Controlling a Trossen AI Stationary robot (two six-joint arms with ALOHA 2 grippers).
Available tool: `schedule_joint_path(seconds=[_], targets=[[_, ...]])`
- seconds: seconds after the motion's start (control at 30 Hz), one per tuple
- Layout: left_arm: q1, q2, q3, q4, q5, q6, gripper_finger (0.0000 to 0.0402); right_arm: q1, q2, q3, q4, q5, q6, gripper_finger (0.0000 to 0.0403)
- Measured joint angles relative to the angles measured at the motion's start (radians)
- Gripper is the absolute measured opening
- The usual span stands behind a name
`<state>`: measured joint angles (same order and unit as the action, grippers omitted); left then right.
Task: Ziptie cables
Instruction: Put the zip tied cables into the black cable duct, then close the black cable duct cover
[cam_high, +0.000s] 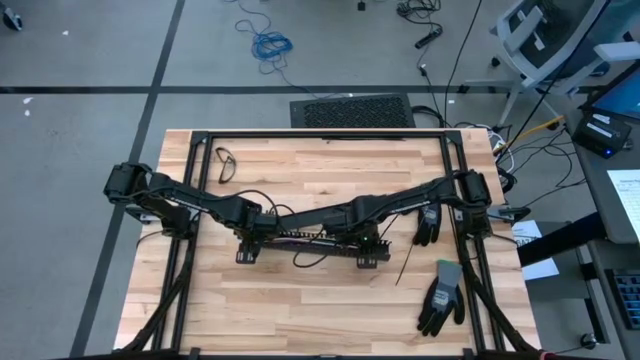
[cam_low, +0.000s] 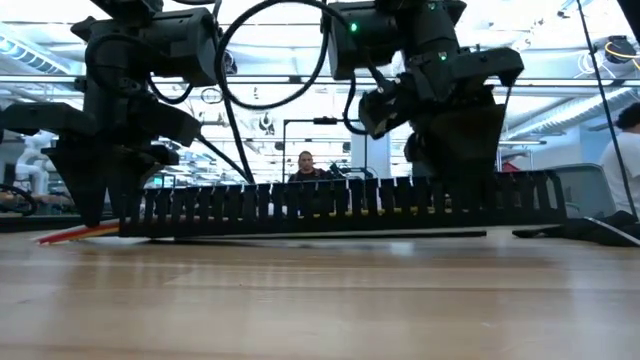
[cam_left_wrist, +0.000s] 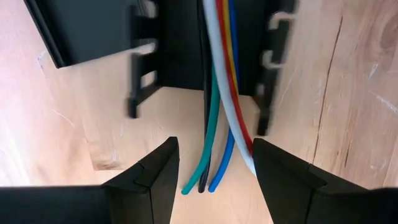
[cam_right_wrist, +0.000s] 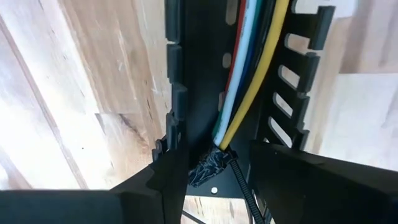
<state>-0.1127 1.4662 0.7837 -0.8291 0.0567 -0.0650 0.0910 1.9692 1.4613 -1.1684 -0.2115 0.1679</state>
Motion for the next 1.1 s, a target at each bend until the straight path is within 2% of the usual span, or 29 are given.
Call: schedule_joint_path(seconds=[0.23,0.53,0.73,0.93,1.1], targets=[[0.0,0.0,0.0,0.001,0.0,0.0,0.0199,0.0,-0.021,0.002,0.004,0.004,-0.005,0.0148],[0.0,0.0,0.0,0.004,0.0,0.0,0.0199,0.0,-0.02,0.002,0.001,0.002,-0.013,0.0061],[0.002,0.0,0.0,0.002,-0.001,0.0,0.0199,-0.001,-0.053,0.03,-0.06,0.013,-0.026,0.0056],[0.002,-0.004,0.007,-0.083,-0.032,0.046,0.0199,-0.033,-0.155,0.066,-0.087,0.239,0.013,0.0058],[0.002,-0.062,0.066,-0.172,-0.073,0.105,0.0198,-0.094,-0.241,0.065,-0.109,0.339,0.083,0.0058]])
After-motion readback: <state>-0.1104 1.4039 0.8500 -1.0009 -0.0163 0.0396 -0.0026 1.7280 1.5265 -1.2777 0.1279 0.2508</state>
